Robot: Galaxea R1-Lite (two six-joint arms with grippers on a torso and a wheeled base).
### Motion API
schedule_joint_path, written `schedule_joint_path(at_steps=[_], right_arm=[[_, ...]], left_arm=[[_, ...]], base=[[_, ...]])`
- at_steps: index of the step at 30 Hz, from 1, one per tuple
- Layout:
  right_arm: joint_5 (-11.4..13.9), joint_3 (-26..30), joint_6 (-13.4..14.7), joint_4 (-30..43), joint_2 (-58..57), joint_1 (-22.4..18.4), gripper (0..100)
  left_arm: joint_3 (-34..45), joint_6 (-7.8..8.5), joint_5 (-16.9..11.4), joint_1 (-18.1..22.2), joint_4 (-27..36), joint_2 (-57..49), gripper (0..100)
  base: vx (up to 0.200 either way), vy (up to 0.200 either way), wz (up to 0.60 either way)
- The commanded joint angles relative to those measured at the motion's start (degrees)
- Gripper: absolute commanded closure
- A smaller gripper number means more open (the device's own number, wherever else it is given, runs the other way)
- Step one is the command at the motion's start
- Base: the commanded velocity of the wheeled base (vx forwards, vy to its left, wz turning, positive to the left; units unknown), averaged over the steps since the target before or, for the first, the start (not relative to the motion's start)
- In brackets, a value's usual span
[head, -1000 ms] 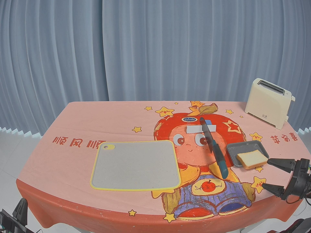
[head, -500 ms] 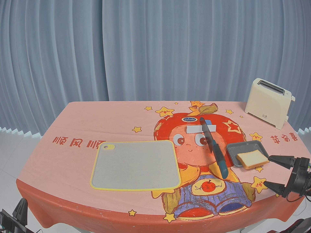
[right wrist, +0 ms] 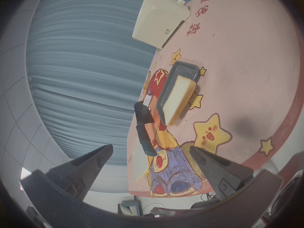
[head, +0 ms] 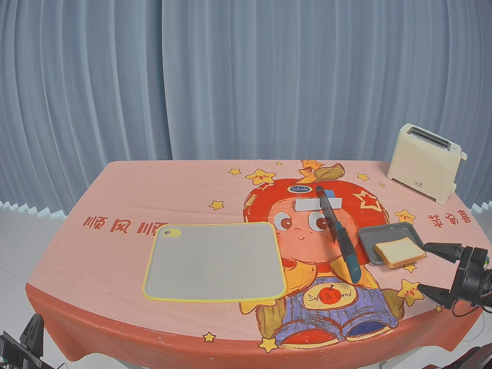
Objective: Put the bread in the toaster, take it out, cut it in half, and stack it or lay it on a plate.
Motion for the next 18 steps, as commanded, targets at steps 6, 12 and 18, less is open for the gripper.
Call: schedule_joint_path(at_steps=[6,12,18], right_arm=[[-0.03,1.13,0.64,-3.55,4.61,-1.17,0],[0.06,1.13,0.64,-3.55,5.66,-1.17,0],[0.06,0.86,0.55,-3.64,7.51,-1.26,0]], left_arm=[[1.01,-0.05,0.00,0.02,0.00,-0.93,100],[1.01,-0.05,0.00,0.02,0.00,-0.93,100],[1.01,0.04,0.00,0.02,0.00,-0.93,100]], base=[[0.000,0.000,0.00],[0.000,0.000,0.00],[0.000,0.000,0.00]])
